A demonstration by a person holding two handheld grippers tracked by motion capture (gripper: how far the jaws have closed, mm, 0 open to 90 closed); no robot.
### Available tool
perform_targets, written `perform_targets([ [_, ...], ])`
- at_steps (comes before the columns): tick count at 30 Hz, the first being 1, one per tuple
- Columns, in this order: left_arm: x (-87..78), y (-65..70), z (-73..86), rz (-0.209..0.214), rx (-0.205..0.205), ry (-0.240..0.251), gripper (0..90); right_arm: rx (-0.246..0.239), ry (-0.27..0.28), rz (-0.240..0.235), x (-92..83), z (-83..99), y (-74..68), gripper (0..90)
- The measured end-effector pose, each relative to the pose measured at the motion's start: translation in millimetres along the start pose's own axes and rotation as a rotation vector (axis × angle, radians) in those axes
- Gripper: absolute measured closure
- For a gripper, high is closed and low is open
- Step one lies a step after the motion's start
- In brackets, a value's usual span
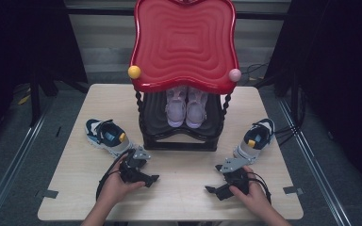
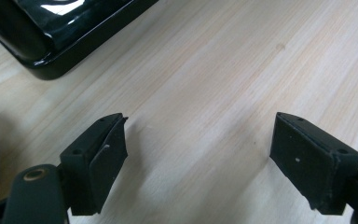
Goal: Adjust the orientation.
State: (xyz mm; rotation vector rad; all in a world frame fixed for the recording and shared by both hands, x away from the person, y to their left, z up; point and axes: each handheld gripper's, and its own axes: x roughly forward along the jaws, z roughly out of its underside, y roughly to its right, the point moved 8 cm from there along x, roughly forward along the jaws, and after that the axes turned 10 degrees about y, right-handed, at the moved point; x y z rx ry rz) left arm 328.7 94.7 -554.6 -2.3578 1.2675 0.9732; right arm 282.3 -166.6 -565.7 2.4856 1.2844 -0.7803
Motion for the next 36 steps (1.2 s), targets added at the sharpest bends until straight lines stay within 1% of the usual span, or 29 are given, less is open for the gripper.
perform_targets([
  [1, -1.1, -0.5, 0.1, -0.002, 0.006, -0.006, 18.1, 0.0, 0.0, 0.0, 0.0, 0.0, 0.0, 11.1],
  [4, -4.3, -1.2, 1.4, 0.0, 0.006, -0.028, 18.4, 0.0, 0.0, 0.0, 0.0, 0.0, 0.0, 11.0],
  [6, -7.9, -2.3, 2.5, 0.002, 0.011, -0.051, 18.4, 0.0, 0.0, 0.0, 0.0, 0.0, 0.0, 11.1],
  [7, -9.9, -3.5, 2.3, -0.003, 0.014, -0.056, 18.4, 0.0, 0.0, 0.0, 0.0, 0.0, 0.0, 11.1],
  [9, -14.3, -5.0, 2.4, 0.004, 0.001, -0.067, 18.4, 0.0, 0.0, 0.0, 0.0, 0.0, 0.0, 11.1],
  [11, -17.3, -7.3, 2.4, 0.0, -0.001, -0.07, 18.4, 0.0, 0.0, 0.0, 0.0, 0.0, 0.0, 11.0],
  [12, -20.1, -8.5, 3.4, -0.003, 0.002, -0.089, 18.4, 0.0, 0.0, 0.001, 0.0, 0.0, 0.0, 11.1],
  [13, -21.4, -8.5, 3.5, -0.002, -0.011, -0.091, 18.4, 0.0, 0.0, 0.0, 0.0, 0.0, 0.0, 11.1],
  [15, -25.9, -10.7, 4.7, 0.003, -0.009, -0.115, 18.4, 0.0, 0.0, 0.0, 0.0, 0.0, 0.0, 11.1],
  [17, -30.1, -13.1, 5.5, -0.009, -0.012, -0.131, 18.5, 0.0, 0.0, 0.0, 0.0, 0.0, 0.0, 11.1],
  [18, -32.1, -14.4, 5.6, -0.008, -0.002, -0.14, 18.5, 0.0, 0.0, 0.0, 0.0, 0.0, 0.0, 11.1],
  [19, -34.9, -15.4, 5.5, -0.01, -0.003, -0.147, 18.5, 0.0, 0.0, 0.0, 0.0, 0.0, 0.0, 11.1],
  [20, -37.4, -16.8, 4.8, -0.009, 0.003, -0.15, 18.6, 0.0, 0.0, 0.001, 0.0, 0.0, 0.0, 11.1],
  [21, -39.0, -17.1, 4.6, -0.012, -0.001, -0.153, 18.8, 0.0, 0.0, 0.0, 0.0, 0.0, 0.0, 11.1],
  [23, -43.0, -19.4, 4.0, -0.012, 0.013, -0.171, 18.9, 0.0, 0.0, 0.0, 0.0, 0.0, 0.0, 11.1],
  [24, -45.1, -18.8, 4.3, -0.013, -0.002, -0.183, 18.9, 0.0, 0.0, 0.0, 0.0, 0.0, 0.0, 11.1],
  [26, -49.8, -21.4, 3.9, -0.01, 0.003, -0.207, 19.0, 0.0, 0.0, 0.001, 0.0, 0.0, 0.0, 11.1],
  [27, -50.8, -21.5, 3.2, -0.012, -0.003, -0.207, 19.2, 0.002, 0.001, 0.001, 0.0, -0.1, -0.1, 11.1],
  [29, -55.2, -23.7, 2.2, -0.014, 0.013, -0.227, 19.6, 0.0, 0.0, 0.0, 0.0, 0.0, 0.0, 11.1],
  [31, -58.3, -25.0, 0.7, -0.01, 0.009, -0.24, 19.7, 0.0, 0.0, 0.0, 0.0, 0.0, 0.0, 11.1],
  [36, -65.4, -28.9, -5.7, -0.013, 0.015, -0.269, 19.8, 0.0, 0.0, 0.001, 0.0, 0.0, 0.0, 11.1],
])
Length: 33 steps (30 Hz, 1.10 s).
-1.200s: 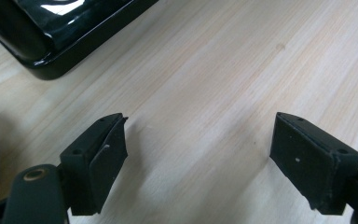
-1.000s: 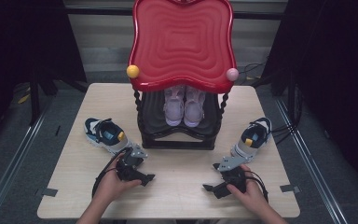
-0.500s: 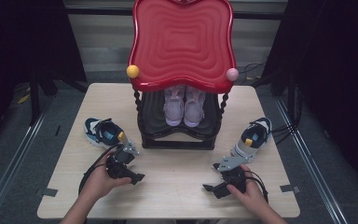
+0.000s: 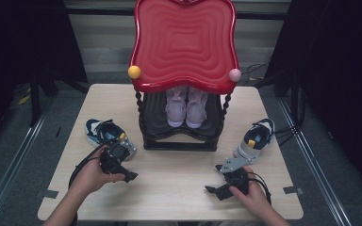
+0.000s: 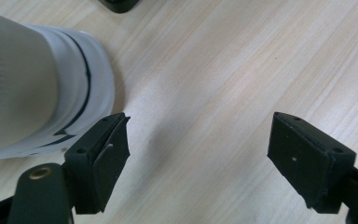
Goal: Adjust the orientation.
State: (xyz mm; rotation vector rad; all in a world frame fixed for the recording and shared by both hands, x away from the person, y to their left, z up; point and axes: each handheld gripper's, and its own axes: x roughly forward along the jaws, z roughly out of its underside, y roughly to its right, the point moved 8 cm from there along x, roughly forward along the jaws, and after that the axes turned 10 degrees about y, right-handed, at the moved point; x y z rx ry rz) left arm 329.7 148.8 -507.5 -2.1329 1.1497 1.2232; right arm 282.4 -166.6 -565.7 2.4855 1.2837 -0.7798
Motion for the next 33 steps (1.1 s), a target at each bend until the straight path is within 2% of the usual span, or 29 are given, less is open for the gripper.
perform_targets([
  [7, -11.9, -6.0, -6.5, -0.009, -0.01, -0.017, 20.0, 0.0, 0.0, 0.0, 0.0, 0.0, 0.0, 11.1],
  [23, -39.5, -30.4, -21.6, -0.051, -0.036, -0.061, 20.1, 0.003, 0.002, 0.0, 0.1, -0.2, -0.1, 11.1],
  [27, -42.6, -38.6, -23.6, -0.073, -0.054, -0.058, 20.1, 0.003, 0.001, 0.0, 0.1, -0.1, -0.1, 11.1],
  [33, -39.0, -52.1, -25.5, -0.115, -0.047, -0.055, 20.1, 0.003, 0.002, 0.0, 0.1, -0.2, -0.1, 11.0],
])
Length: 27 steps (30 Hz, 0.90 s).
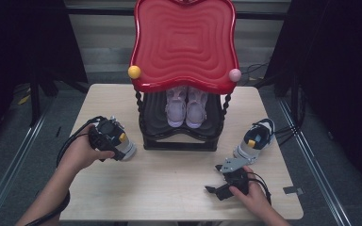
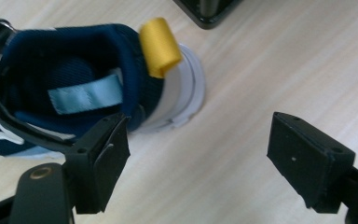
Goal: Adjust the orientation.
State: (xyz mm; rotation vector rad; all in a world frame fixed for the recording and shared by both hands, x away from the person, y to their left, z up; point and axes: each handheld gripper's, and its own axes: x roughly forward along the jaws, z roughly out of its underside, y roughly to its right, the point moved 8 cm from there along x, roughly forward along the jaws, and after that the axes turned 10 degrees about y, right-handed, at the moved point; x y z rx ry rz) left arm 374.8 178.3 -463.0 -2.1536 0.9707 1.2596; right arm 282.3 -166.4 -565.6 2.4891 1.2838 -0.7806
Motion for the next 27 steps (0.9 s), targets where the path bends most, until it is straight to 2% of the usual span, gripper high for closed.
perform_targets([
  [5, 7.7, -3.3, -0.5, -0.009, 0.004, -0.015, 21.9, 0.0, 0.0, 0.0, 0.0, 0.0, 0.0, 11.0],
  [12, 17.0, -9.8, -5.6, -0.035, 0.009, -0.01, 28.1, 0.0, 0.0, 0.0, 0.0, 0.0, 0.0, 11.0],
  [16, 18.7, -15.2, -7.7, -0.039, 0.009, -0.001, 37.3, 0.0, 0.0, 0.0, 0.0, 0.0, 0.0, 11.0],
  [21, 18.4, -21.2, -7.8, -0.057, 0.004, -0.003, 53.5, 0.0, 0.0, 0.0, 0.0, 0.0, 0.0, 11.1],
  [23, 18.1, -21.9, -7.6, -0.062, 0.015, -0.012, 58.1, 0.0, 0.0, -0.001, 0.0, 0.0, 0.0, 11.0],
  [25, 17.5, -23.1, -7.2, -0.075, 0.047, -0.026, 64.8, 0.0, 0.0, 0.0, 0.0, 0.0, 0.0, 11.0],
  [27, 16.6, -21.8, -6.7, -0.075, 0.066, -0.043, 67.2, 0.0, 0.0, 0.0, 0.0, 0.0, 0.0, 11.0],
])
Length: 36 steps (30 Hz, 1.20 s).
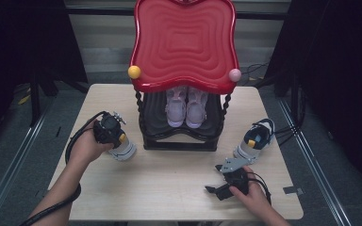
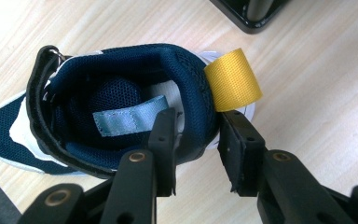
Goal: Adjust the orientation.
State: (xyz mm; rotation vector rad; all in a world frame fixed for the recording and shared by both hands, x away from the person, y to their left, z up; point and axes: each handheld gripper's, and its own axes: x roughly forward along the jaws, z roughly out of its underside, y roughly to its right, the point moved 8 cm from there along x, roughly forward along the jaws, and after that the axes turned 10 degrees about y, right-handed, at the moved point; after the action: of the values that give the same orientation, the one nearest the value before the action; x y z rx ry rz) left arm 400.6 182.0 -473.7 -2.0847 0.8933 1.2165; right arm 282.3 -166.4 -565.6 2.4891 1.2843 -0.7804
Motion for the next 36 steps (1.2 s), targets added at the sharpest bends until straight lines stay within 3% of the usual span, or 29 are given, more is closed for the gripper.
perform_targets([
  [4, -3.5, 5.2, 2.3, 0.027, 0.037, -0.029, 69.5, 0.0, 0.0, 0.0, 0.0, 0.0, 0.0, 11.0],
  [12, -19.4, 22.3, 18.0, 0.1, 0.07, -0.031, 71.6, 0.0, 0.0, 0.0, 0.0, 0.0, 0.0, 11.0],
  [14, -23.7, 23.6, 21.3, 0.113, 0.058, -0.026, 71.6, 0.0, 0.0, 0.0, 0.0, 0.0, 0.0, 11.0],
  [16, -24.8, 24.4, 22.9, 0.122, 0.014, -0.009, 69.2, 0.0, 0.0, 0.0, 0.0, 0.0, 0.0, 11.0],
  [23, -14.1, 23.4, 19.4, 0.14, -0.071, 0.004, 51.0, -0.004, 0.0, 0.0, 0.3, -0.2, 0.4, 10.9],
  [29, -3.1, 22.9, 14.7, 0.142, -0.087, -0.016, 45.7, -0.005, 0.002, -0.001, 0.4, -0.3, 0.4, 10.9],
  [33, -0.7, 23.7, 12.0, 0.147, -0.081, -0.027, 48.7, -0.005, 0.002, -0.003, 0.5, -0.3, 0.3, 10.9],
  [36, 0.7, 25.3, 12.0, 0.158, -0.059, -0.047, 55.9, -0.005, 0.002, -0.003, 0.5, -0.3, 0.3, 10.9],
])
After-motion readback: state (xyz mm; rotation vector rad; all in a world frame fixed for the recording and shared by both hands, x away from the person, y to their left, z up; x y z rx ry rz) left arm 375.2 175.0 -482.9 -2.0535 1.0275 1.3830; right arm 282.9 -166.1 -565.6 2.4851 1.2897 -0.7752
